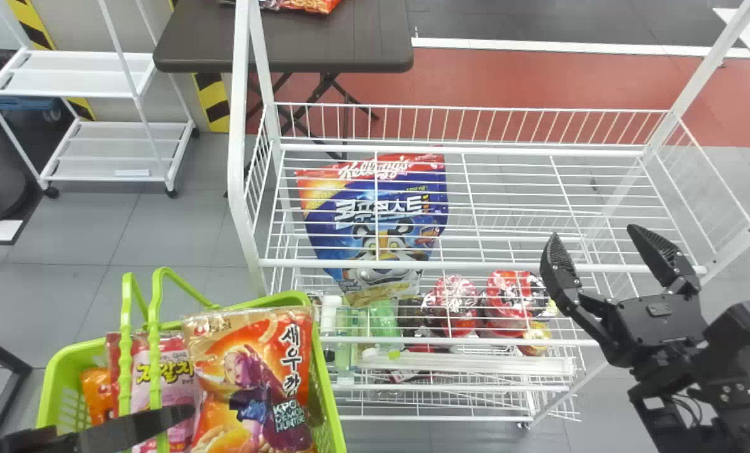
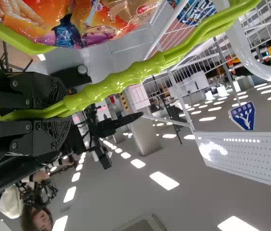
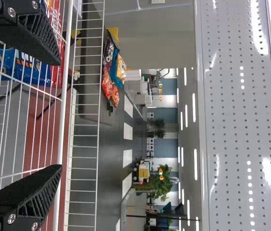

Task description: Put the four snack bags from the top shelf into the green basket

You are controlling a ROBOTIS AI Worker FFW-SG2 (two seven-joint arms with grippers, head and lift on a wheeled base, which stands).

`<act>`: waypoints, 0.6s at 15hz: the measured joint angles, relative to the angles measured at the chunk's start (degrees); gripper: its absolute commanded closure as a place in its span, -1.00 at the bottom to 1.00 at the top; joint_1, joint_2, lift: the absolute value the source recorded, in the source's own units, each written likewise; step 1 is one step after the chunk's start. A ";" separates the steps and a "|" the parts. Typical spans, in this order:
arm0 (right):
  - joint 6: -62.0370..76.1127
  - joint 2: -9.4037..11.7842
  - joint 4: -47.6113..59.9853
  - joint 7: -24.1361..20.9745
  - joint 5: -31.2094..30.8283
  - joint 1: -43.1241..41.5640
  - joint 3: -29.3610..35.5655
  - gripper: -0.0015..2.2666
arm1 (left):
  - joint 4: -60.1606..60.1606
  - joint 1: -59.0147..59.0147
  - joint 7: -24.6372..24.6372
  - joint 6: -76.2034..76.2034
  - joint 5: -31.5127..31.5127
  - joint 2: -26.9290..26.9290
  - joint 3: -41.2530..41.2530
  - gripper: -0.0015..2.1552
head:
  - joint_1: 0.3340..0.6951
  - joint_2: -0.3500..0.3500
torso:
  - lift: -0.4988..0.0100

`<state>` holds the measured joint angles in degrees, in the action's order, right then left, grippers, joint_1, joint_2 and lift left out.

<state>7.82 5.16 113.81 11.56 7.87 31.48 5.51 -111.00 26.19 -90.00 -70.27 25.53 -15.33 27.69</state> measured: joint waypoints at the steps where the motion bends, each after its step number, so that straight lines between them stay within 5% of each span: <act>1: 0.28 -0.09 0.00 0.00 0.02 0.18 0.01 -0.96 | -0.06 0.13 0.00 0.00 0.02 0.02 0.04 0.99 | 1.00 -0.10 | 0.96; 9: 0.63 -0.70 0.10 0.00 0.45 1.34 0.25 -0.96 | -0.94 0.82 0.00 -0.20 0.07 0.13 -0.01 0.99 | 1.00 -0.12 | 0.96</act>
<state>8.45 4.46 113.91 11.57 8.32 32.83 5.76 -111.94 27.02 -90.00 -70.48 25.59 -15.20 27.69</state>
